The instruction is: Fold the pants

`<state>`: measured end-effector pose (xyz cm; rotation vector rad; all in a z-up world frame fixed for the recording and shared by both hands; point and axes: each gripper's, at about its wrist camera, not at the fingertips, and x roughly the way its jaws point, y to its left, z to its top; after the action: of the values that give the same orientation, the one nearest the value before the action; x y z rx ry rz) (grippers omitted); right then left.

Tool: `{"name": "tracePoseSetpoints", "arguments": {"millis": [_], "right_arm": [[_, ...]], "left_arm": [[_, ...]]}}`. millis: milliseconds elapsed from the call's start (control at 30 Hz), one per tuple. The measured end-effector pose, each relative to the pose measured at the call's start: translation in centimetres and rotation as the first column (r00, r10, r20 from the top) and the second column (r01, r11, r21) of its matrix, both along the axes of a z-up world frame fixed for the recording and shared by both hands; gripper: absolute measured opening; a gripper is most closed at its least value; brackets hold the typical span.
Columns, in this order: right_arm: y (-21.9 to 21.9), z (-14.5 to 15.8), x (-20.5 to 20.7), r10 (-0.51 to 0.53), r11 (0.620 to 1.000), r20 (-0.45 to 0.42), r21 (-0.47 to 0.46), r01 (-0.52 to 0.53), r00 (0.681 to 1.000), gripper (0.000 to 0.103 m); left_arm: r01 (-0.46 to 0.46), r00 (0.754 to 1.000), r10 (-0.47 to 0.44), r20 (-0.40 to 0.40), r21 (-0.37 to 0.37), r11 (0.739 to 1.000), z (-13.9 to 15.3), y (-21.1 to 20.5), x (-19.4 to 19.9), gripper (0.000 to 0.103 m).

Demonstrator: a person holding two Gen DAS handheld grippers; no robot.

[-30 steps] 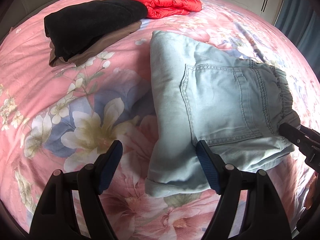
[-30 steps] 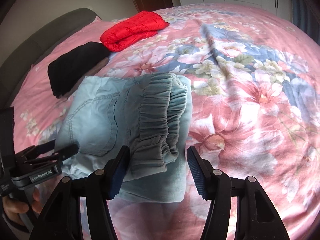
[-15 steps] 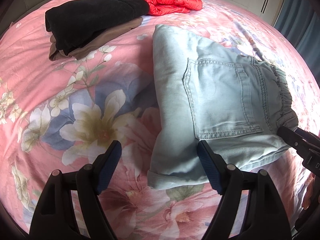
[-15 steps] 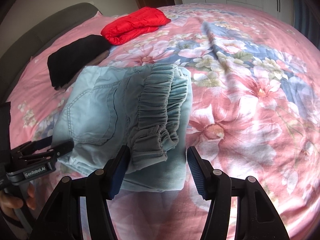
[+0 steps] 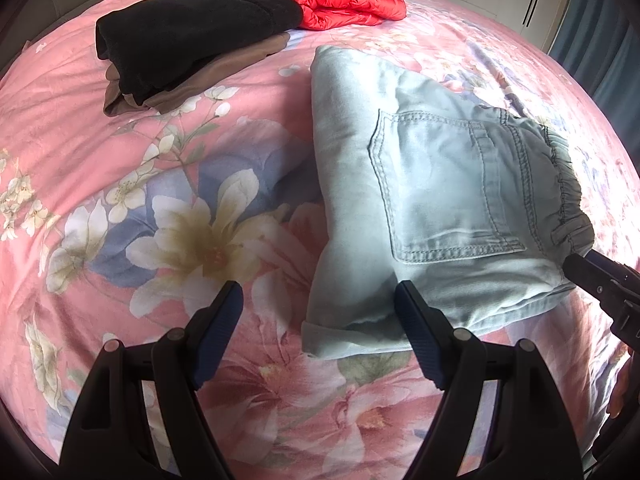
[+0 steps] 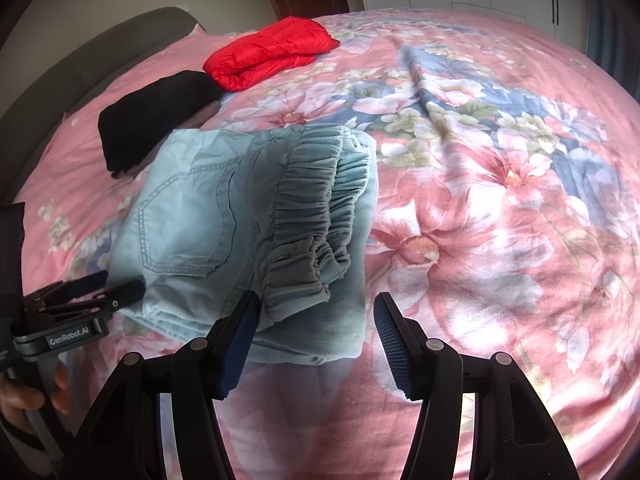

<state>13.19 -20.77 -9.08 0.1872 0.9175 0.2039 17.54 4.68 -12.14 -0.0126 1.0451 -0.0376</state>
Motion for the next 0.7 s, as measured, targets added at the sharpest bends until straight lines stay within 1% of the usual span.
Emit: {"name": "tracePoseSetpoints", "arguments": {"millis": [700], "right_arm": [[0.14,0.09,-0.85,-0.010,1.000,-0.007,-0.014,0.010,1.000,0.059]], "left_arm": [[-0.003,1.000,0.003,-0.003,0.011,1.000,0.35,0.04,-0.83,0.078]]}}
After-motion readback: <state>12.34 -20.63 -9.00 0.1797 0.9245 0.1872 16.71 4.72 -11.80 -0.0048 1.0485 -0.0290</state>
